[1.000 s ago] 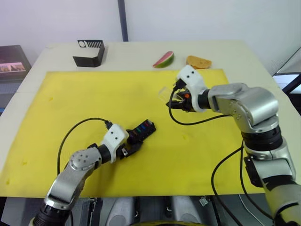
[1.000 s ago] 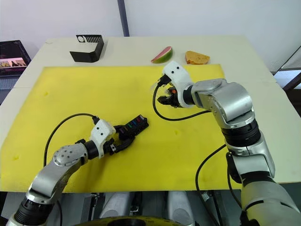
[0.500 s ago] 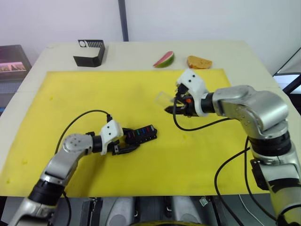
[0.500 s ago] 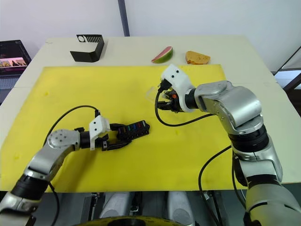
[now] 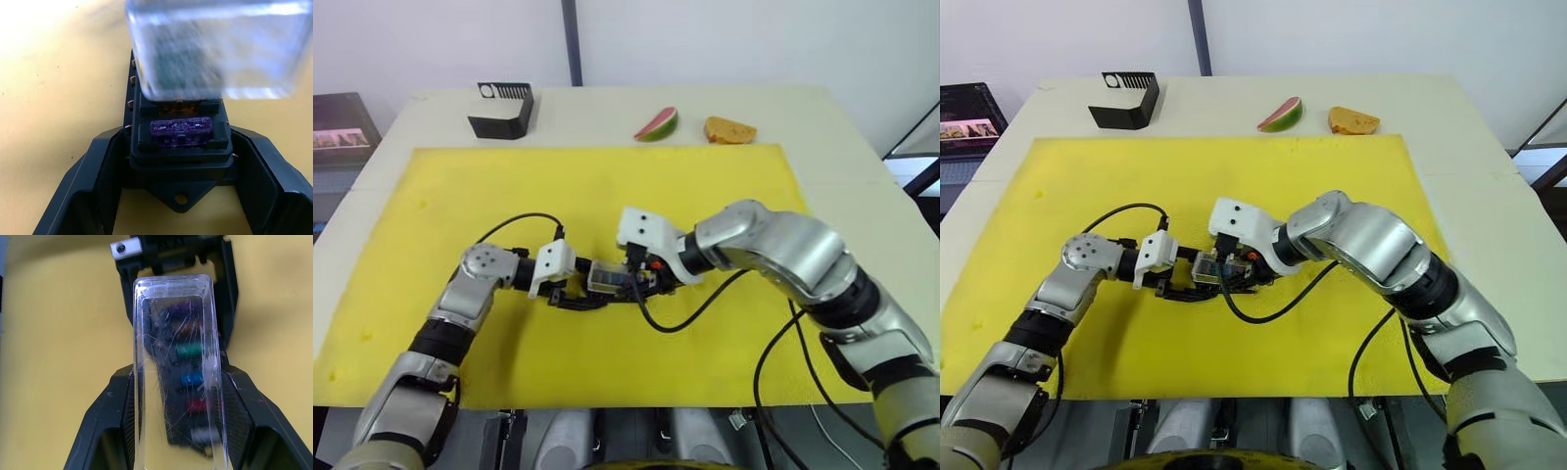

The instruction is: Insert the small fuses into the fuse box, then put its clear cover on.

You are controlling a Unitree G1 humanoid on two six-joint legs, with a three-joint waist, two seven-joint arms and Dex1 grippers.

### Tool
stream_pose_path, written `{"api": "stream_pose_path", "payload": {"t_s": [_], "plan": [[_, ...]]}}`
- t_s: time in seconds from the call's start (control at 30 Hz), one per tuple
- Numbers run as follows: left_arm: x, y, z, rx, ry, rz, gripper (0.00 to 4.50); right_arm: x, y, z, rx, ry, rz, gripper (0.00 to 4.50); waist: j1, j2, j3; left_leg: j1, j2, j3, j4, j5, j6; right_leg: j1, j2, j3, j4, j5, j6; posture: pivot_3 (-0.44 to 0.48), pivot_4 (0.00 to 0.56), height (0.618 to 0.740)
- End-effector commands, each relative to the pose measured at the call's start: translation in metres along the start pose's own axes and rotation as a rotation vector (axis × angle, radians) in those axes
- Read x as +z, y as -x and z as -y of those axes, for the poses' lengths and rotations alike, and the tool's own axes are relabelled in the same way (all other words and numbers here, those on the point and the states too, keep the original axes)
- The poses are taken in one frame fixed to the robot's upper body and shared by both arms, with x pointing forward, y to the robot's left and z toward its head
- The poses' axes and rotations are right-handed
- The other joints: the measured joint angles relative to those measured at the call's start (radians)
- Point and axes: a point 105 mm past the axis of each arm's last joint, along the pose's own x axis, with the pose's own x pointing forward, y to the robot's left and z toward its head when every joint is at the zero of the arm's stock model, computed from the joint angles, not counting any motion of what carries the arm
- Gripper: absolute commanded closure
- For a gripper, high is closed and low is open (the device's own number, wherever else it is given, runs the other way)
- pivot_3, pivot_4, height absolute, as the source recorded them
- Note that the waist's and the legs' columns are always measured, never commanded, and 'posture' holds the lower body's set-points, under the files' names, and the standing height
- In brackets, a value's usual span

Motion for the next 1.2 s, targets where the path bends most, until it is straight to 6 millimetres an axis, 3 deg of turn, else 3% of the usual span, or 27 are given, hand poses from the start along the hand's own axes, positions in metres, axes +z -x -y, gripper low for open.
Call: {"api": "stream_pose_path", "payload": {"t_s": [0.03,0.7,1.2], "plan": [[-0.009,-0.006,0.003,-0.015,0.008,-0.035,1.89,0.008,0.002,0.005,-0.044,0.041,-0.002,2.81,0.002,0.000,0.000,0.000,0.000,0.000,0.000,0.000,0.000,0.000,0.000,0.000,0.000,0.000,0.000,0.000,0.150,0.740],[-0.008,-0.007,0.005,0.014,0.001,-0.030,1.89,-0.007,-0.011,0.009,-0.051,0.111,-0.104,2.81,0.011,0.000,-0.001,0.000,0.000,0.000,0.000,0.000,0.000,0.000,0.000,0.000,0.000,0.000,0.000,0.000,0.150,0.740],[-0.006,-0.012,0.002,0.013,-0.003,-0.023,1.89,-0.014,-0.009,0.011,-0.029,0.137,-0.143,2.81,0.018,0.000,-0.001,0.000,-0.001,0.000,0.001,0.000,0.000,0.001,0.000,0.000,0.000,0.000,0.000,0.000,0.150,0.740]]}}
